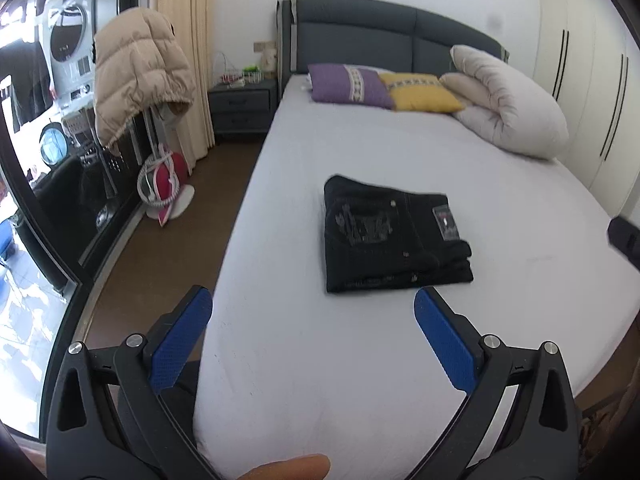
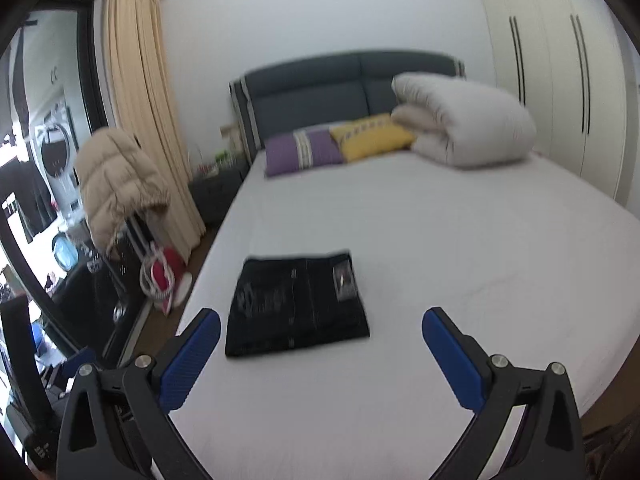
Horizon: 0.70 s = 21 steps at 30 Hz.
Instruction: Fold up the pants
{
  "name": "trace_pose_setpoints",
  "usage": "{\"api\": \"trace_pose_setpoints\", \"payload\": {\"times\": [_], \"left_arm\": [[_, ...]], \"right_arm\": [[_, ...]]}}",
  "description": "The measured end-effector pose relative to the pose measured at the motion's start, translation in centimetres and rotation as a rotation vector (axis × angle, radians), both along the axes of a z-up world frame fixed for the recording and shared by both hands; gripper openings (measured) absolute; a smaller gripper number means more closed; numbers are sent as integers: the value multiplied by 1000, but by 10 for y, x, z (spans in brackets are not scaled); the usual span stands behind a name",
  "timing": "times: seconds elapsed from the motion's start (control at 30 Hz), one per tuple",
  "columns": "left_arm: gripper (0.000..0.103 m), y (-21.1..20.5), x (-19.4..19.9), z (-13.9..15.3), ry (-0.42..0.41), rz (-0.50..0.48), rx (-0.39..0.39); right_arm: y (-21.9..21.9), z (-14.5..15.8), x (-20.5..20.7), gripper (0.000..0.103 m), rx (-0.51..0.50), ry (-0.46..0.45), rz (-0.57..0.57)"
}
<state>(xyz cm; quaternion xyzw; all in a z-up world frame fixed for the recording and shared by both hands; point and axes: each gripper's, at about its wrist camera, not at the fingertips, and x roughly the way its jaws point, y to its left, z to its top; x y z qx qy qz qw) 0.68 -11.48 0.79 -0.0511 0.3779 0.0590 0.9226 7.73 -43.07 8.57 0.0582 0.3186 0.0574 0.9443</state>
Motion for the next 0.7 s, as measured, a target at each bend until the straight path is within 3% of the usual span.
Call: {"api": "trace_pose_setpoints", "payload": {"times": [0.2,0.7], "left_arm": [[103,-1,27,-30,65,-23,-21],[103,3,32,-35,81,-21,-24]], "right_arm": [[4,-17,0,103,-46,25,3],[13,-22,2,103,-86,46,25]]}}
